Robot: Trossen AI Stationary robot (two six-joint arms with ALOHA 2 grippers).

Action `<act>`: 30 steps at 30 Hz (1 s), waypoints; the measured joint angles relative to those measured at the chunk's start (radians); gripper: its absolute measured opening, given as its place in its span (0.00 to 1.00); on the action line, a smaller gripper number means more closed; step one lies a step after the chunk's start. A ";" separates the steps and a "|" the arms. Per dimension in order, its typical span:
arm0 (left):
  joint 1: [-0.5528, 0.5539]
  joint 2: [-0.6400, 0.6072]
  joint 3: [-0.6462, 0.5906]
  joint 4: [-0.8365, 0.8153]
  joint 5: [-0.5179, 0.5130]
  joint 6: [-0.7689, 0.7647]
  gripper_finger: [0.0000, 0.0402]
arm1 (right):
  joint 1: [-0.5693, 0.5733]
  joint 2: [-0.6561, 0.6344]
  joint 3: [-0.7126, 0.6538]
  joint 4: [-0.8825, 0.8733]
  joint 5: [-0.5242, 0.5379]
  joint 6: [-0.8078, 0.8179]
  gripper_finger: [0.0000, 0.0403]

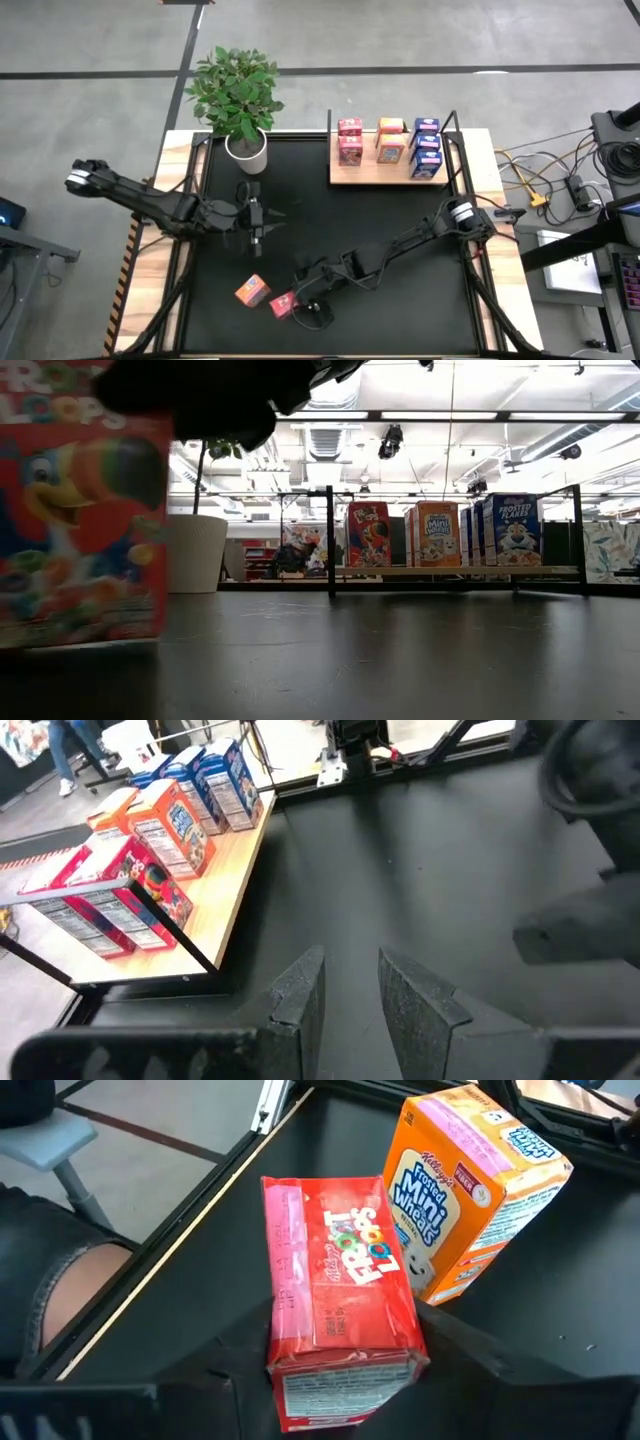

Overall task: Stack cereal on shelf
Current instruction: Put the red cereal box on the shelf aligned with the other red cereal box

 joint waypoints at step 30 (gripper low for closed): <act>-0.058 -0.321 -0.198 0.259 -0.008 0.082 0.20 | -0.255 -0.828 -0.616 -0.260 0.369 0.023 0.43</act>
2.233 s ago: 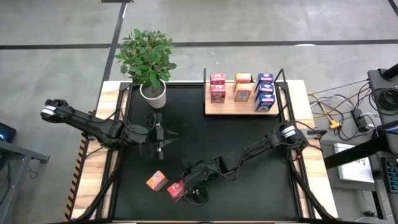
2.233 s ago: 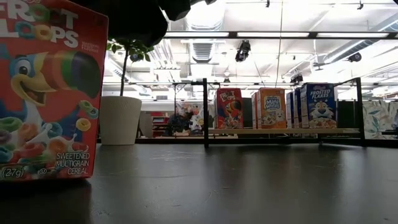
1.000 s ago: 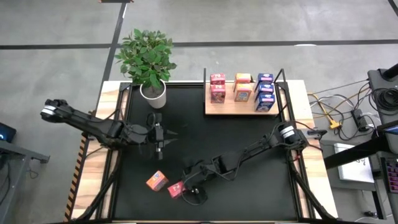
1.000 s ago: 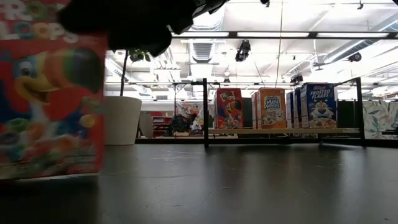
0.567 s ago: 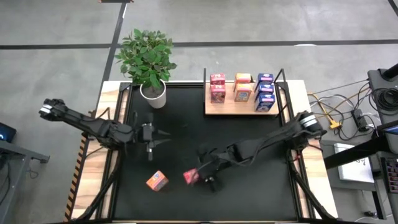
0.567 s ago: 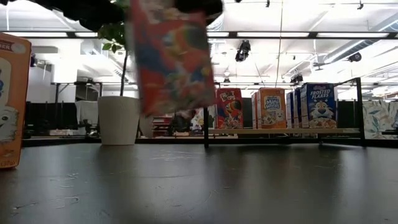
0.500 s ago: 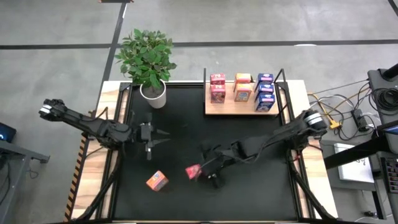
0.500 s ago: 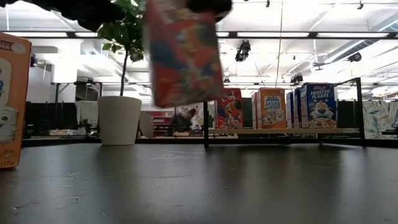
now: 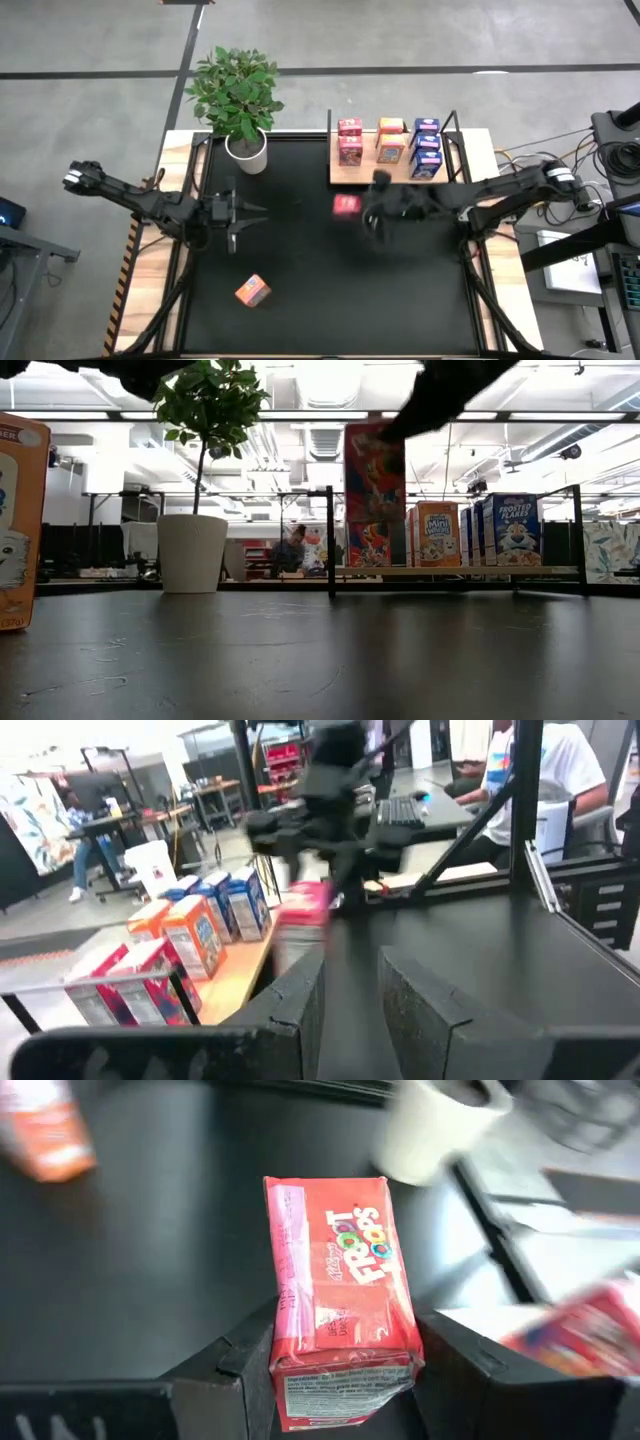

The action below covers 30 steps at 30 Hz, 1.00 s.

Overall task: Stack cereal on shelf
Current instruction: Put the red cereal box on the shelf aligned with the other red cereal box

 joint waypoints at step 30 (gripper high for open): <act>0.001 -0.001 0.018 0.043 -0.002 0.129 0.20 | -0.578 0.030 -0.131 0.154 -0.443 -0.161 0.45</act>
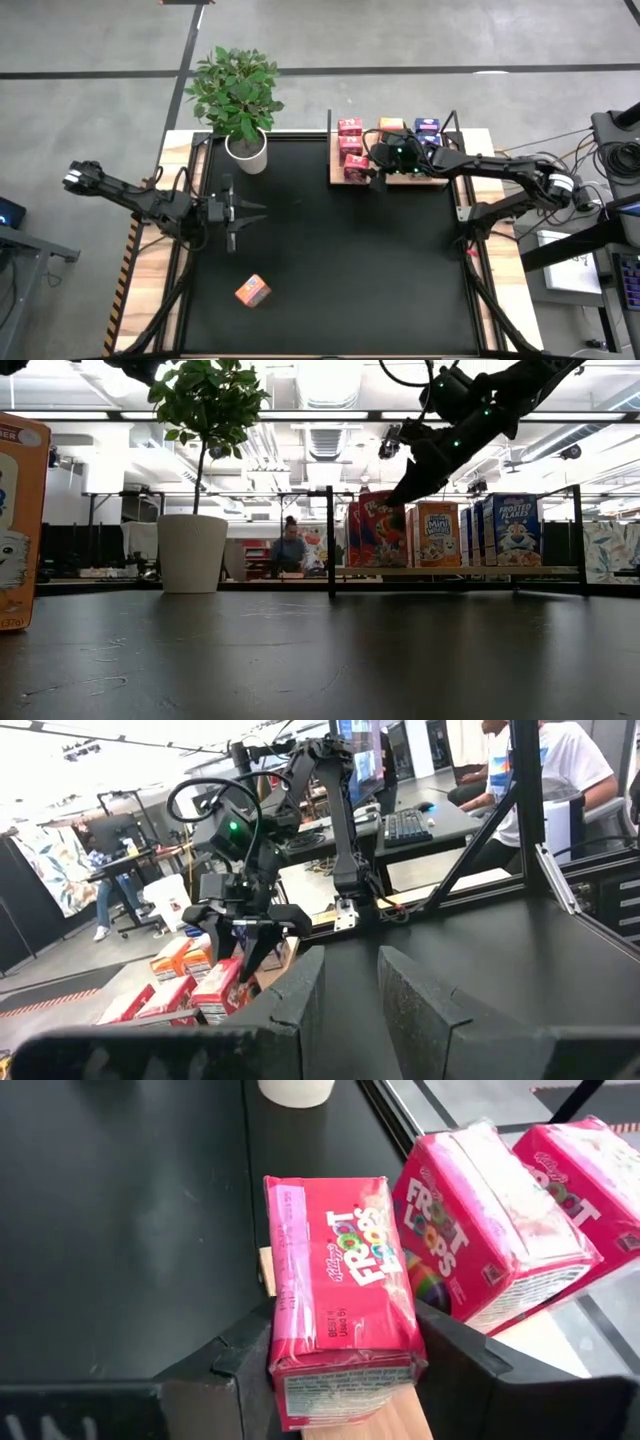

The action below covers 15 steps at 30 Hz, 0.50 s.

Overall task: Stack cereal on shelf
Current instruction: Put the red cereal box on the shelf aligned with the other red cereal box

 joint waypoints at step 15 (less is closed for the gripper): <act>0.000 0.000 0.000 0.002 0.000 0.001 0.20 | -0.022 -0.009 0.033 -0.063 0.005 0.032 0.63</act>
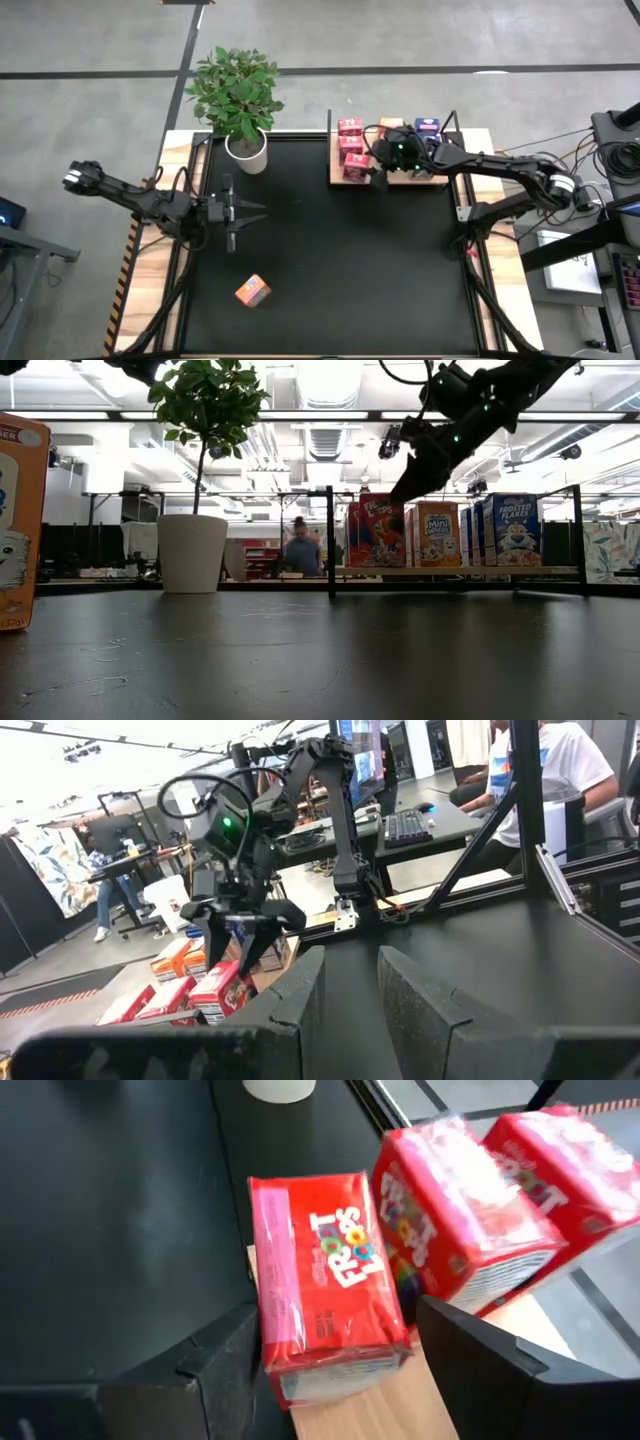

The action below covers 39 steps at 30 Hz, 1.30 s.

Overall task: Stack cereal on shelf
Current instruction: Put the red cereal box on the shelf aligned with the other red cereal box

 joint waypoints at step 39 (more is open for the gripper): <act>0.000 0.000 0.000 0.009 0.000 0.074 0.20 | 0.009 -0.020 0.106 -0.182 0.151 0.118 0.03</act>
